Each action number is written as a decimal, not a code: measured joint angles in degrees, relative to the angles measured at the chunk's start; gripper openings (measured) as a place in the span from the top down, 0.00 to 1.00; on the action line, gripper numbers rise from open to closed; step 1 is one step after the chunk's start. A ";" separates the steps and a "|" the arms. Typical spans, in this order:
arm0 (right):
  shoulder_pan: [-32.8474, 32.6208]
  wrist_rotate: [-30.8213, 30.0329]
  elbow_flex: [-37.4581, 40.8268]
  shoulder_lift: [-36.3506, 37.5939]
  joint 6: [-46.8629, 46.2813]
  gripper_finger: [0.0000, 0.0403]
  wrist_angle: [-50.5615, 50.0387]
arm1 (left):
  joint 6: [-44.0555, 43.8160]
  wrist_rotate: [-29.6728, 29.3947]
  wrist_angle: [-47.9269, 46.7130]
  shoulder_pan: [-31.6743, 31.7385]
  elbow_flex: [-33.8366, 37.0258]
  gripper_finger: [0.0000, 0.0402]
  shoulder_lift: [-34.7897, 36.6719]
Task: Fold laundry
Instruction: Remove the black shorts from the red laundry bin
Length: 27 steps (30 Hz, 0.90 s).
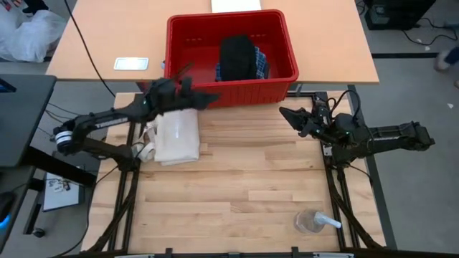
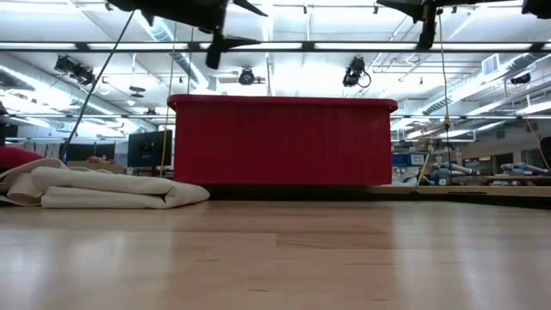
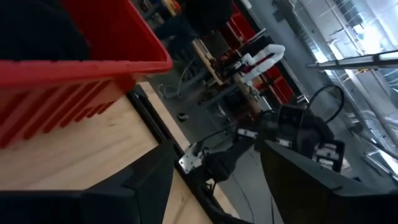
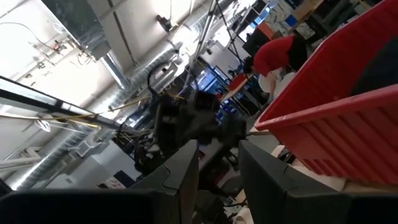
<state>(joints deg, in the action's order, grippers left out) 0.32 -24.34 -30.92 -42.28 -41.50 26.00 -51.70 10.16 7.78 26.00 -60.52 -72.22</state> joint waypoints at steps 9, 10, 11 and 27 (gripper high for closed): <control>-1.29 -0.24 0.00 -2.38 -0.80 0.69 0.07 | 0.46 6.19 -8.20 8.96 -15.27 0.39 -13.02; -1.43 -0.21 0.00 -2.79 -1.47 0.69 0.05 | 0.24 6.44 -8.61 9.76 -16.52 0.39 -14.24; -1.63 -0.16 0.00 -3.24 -2.15 0.69 -0.02 | 0.08 6.61 -8.86 10.46 -17.47 0.39 -15.32; -1.45 -0.52 0.02 -9.09 -3.78 0.69 0.46 | 9.43 0.08 -7.88 18.82 -21.37 0.39 -22.12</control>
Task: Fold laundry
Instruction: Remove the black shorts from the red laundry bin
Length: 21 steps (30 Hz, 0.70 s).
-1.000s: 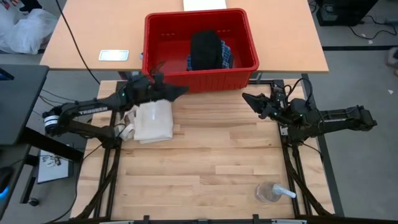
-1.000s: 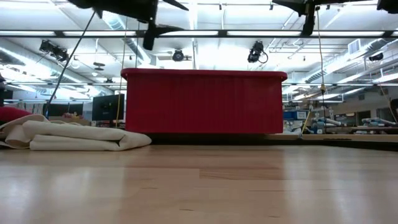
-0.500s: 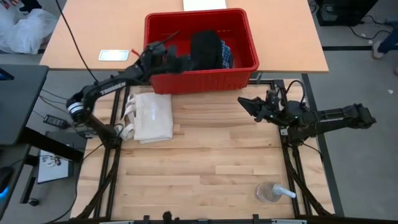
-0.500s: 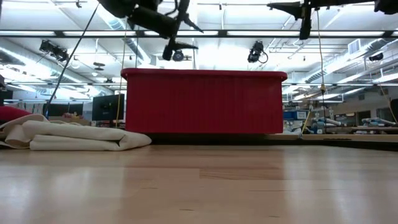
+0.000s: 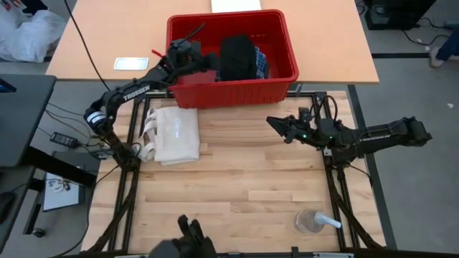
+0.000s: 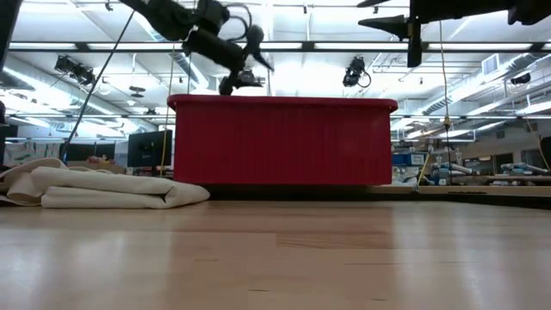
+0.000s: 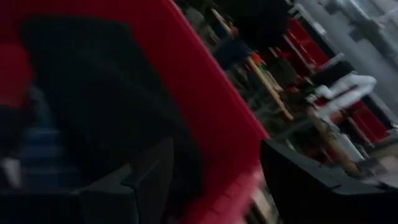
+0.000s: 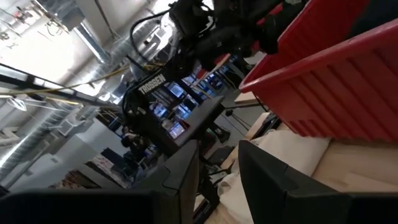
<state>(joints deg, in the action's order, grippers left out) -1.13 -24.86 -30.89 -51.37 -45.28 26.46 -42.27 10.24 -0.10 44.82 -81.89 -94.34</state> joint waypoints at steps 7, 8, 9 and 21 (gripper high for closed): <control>1.62 -1.68 0.00 -0.13 0.11 0.69 0.00 | -6.45 12.38 7.03 5.91 0.02 0.39 -7.83; 1.89 -1.64 0.00 -0.13 0.10 0.69 0.00 | -7.60 14.18 9.30 6.29 0.05 0.39 -9.24; 2.10 -1.64 0.00 -0.12 0.02 0.69 -0.04 | -8.28 15.42 11.93 6.53 0.07 0.39 -10.54; 3.67 -1.17 0.00 -0.11 -1.26 0.69 -0.42 | -12.16 17.87 19.85 6.54 0.04 0.39 -15.22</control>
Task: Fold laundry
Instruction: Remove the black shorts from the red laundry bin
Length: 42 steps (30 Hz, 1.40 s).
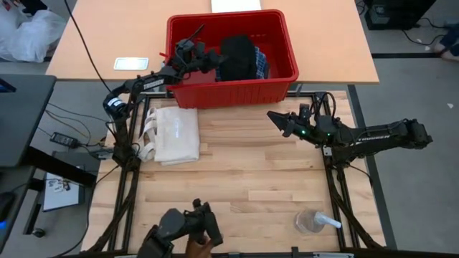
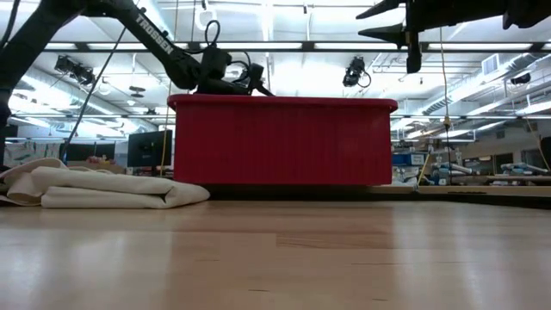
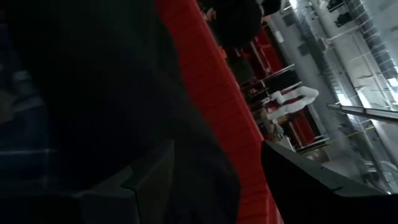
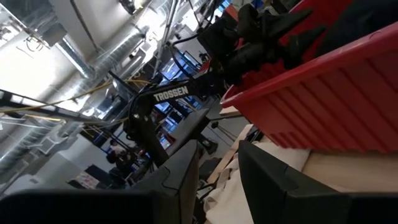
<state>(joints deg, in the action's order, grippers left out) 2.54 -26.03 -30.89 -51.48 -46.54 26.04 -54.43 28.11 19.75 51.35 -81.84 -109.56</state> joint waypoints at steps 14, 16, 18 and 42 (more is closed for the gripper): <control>0.80 0.20 0.00 0.00 -0.17 0.69 -0.04 | 16.06 -10.17 -21.54 0.64 0.02 0.49 6.23; 1.15 0.23 0.00 0.00 -0.42 0.69 -0.04 | 15.18 -9.46 -21.07 0.81 0.02 0.50 6.13; 1.50 0.61 0.00 0.00 -0.44 0.69 -0.03 | 13.62 -9.34 -19.91 0.92 -0.04 0.51 5.22; 1.84 2.15 0.00 0.00 -2.03 0.69 -0.02 | 1.99 -7.37 -10.96 -0.88 0.04 0.26 -0.69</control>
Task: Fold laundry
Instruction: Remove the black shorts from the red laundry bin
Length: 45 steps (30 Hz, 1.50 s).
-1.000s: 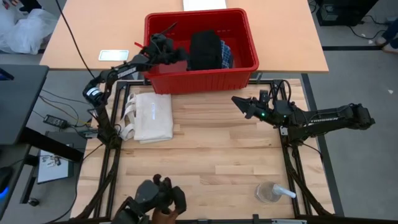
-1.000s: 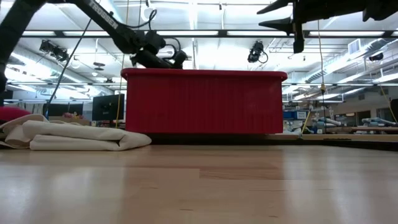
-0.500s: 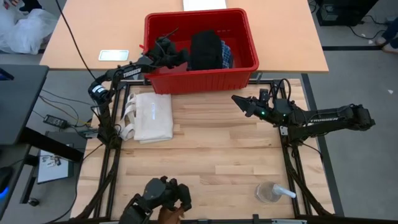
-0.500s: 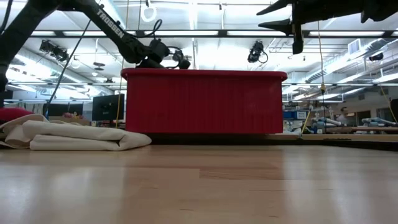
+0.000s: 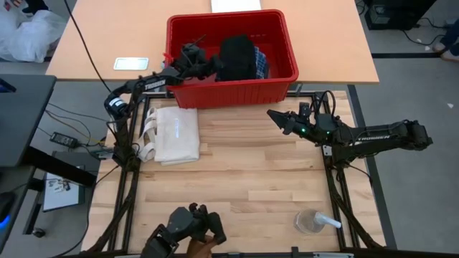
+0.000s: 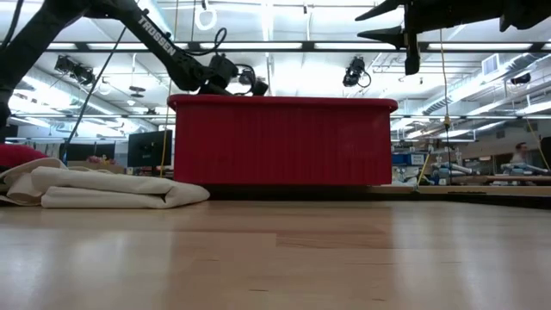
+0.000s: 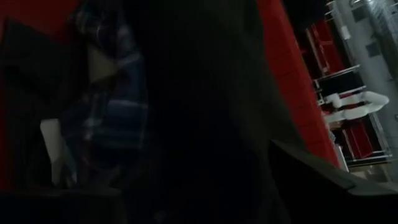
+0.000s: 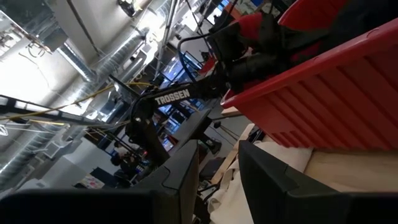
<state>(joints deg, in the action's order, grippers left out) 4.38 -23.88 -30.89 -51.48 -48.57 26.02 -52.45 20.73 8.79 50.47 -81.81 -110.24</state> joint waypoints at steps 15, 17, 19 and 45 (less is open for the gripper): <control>0.00 0.02 0.00 0.00 -1.26 0.69 0.00 | -4.94 -2.91 9.03 -1.70 0.01 0.10 -3.78; 0.00 0.02 0.02 0.00 -1.43 0.69 0.00 | -6.92 -3.19 13.48 -2.67 -0.02 0.11 -4.07; 0.00 0.03 0.00 0.00 -1.43 0.69 0.00 | -6.55 -5.24 13.65 -3.74 -0.04 0.12 -4.08; 0.00 -0.44 0.00 0.00 -1.06 0.69 0.00 | 0.82 -5.02 11.02 -3.62 0.07 0.93 -2.58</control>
<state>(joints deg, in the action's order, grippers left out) 4.38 -24.32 -30.89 -51.48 -49.63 26.02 -51.63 15.71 19.82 46.85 -81.73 -112.82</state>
